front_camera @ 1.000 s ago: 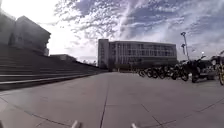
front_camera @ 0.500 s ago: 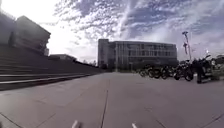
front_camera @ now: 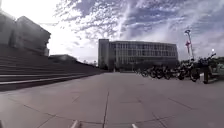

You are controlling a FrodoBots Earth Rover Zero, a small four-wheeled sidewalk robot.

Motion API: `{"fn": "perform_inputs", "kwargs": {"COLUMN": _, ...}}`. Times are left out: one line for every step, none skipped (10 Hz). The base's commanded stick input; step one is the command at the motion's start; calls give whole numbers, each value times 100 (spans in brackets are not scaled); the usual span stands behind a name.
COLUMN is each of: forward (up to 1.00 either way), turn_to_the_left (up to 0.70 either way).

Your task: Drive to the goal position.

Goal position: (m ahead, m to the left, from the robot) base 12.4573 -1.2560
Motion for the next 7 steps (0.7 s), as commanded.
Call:
{"fn": "perform_inputs", "kwargs": {"forward": 70, "turn_to_the_left": 0}}
{"fn": "perform_inputs", "kwargs": {"forward": 70, "turn_to_the_left": 0}}
{"fn": "perform_inputs", "kwargs": {"forward": 70, "turn_to_the_left": 0}}
{"fn": "perform_inputs", "kwargs": {"forward": 70, "turn_to_the_left": 0}}
{"fn": "perform_inputs", "kwargs": {"forward": 70, "turn_to_the_left": 0}}
{"fn": "perform_inputs", "kwargs": {"forward": 70, "turn_to_the_left": 0}}
{"fn": "perform_inputs", "kwargs": {"forward": 70, "turn_to_the_left": 0}}
